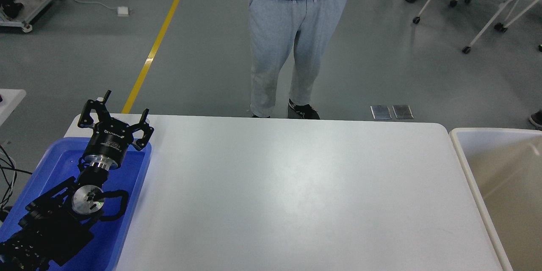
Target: Tidy desktop
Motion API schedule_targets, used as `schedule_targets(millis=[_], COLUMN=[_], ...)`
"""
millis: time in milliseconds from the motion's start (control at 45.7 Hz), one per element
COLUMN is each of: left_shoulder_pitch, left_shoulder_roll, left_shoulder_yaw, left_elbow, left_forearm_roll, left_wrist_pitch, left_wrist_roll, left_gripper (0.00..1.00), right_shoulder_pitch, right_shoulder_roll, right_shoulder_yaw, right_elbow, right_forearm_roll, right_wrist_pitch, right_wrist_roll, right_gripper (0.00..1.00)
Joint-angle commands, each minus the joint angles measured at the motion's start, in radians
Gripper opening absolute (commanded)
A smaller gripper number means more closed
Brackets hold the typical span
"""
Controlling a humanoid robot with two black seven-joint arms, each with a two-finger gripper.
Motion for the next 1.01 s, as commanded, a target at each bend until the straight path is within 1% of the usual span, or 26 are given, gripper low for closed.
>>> schedule_targets(millis=[0, 131, 241, 350, 591, 701, 832, 985], left_shoulder_pitch=[0.000, 0.000, 0.000, 0.000, 0.000, 0.000, 0.000, 0.000], left_shoulder_roll=[0.000, -0.001, 0.000, -0.001, -0.001, -0.001, -0.001, -0.001], left_shoulder_yaw=[0.000, 0.000, 0.000, 0.000, 0.000, 0.000, 0.000, 0.000], left_elbow=[0.000, 0.000, 0.000, 0.000, 0.000, 0.000, 0.000, 0.000], left_forearm_roll=[-0.001, -0.001, 0.001, 0.001, -0.001, -0.001, -0.001, 0.001], left_wrist_pitch=[0.000, 0.000, 0.000, 0.000, 0.000, 0.000, 0.000, 0.000], left_wrist_roll=[0.000, 0.000, 0.000, 0.000, 0.000, 0.000, 0.000, 0.000], left_gripper=[1.00, 1.00, 1.00, 1.00, 1.00, 1.00, 1.00, 1.00], right_shoulder_pitch=[-0.165, -0.251, -0.330, -0.370, -0.409, -0.412, -0.412, -0.412], right_shoulder_roll=[0.149, 0.246, 0.330, 0.404, 0.637, 0.712, 0.782, 0.798], right_shoulder_yaw=[0.014, 0.067, 0.143, 0.186, 0.203, 0.202, 0.194, 0.195], right_elbow=[-0.201, -0.319, -0.402, -0.493, -0.838, -0.950, -1.025, -1.030], right_forearm_roll=[0.230, 0.301, 0.308, 0.308, 0.308, 0.308, 0.307, 0.307], right_wrist_pitch=[-0.057, -0.055, -0.051, -0.048, -0.020, 0.008, 0.005, -0.003], right_wrist_roll=[0.009, 0.009, 0.009, 0.007, 0.006, 0.003, 0.001, 0.001], right_gripper=[0.00, 0.00, 0.00, 0.00, 0.00, 0.00, 0.00, 0.00])
